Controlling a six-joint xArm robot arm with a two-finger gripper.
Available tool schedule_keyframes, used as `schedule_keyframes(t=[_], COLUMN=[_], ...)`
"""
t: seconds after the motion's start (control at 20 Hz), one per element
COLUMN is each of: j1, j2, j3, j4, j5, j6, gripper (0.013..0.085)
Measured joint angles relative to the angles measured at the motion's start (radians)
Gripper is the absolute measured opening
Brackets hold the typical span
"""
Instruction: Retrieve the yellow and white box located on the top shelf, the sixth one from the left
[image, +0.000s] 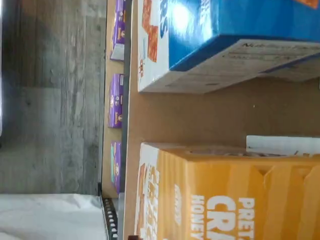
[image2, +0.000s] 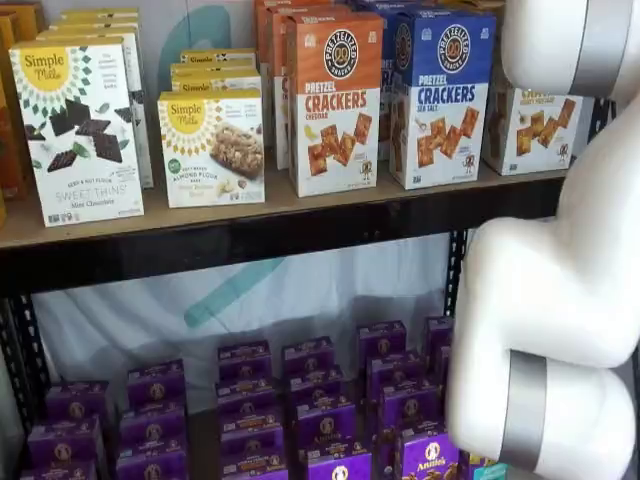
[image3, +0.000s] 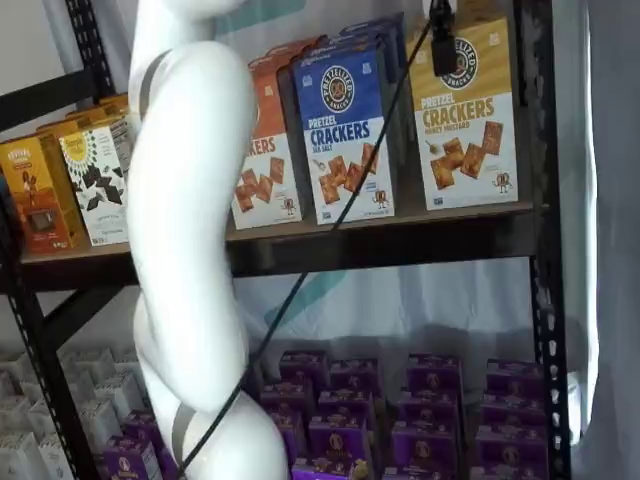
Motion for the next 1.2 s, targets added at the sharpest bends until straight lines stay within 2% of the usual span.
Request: schedule_keyframes(t=[0.15,0.25,0.4,0.7,0.85,1.2], j1=[0.005,0.009,0.015,0.017,0.018,0.027], j2=[-0.008,-0.013,-0.013,-0.007,-0.005,-0.008], j3=[0.017,0.025,0.027,0.014,0.010,0.010], j4=[-0.005,-0.010,-0.023,-0.015,-0.013,-0.032], j5=[-0.014,-0.022,-0.023,-0.021,-0.022,-0.034], j6=[0.002,0.003,0.005,0.010,0.012,0.012], gripper=[0.0850,0.0770,0.0770,0.0770,0.0690,0.0690])
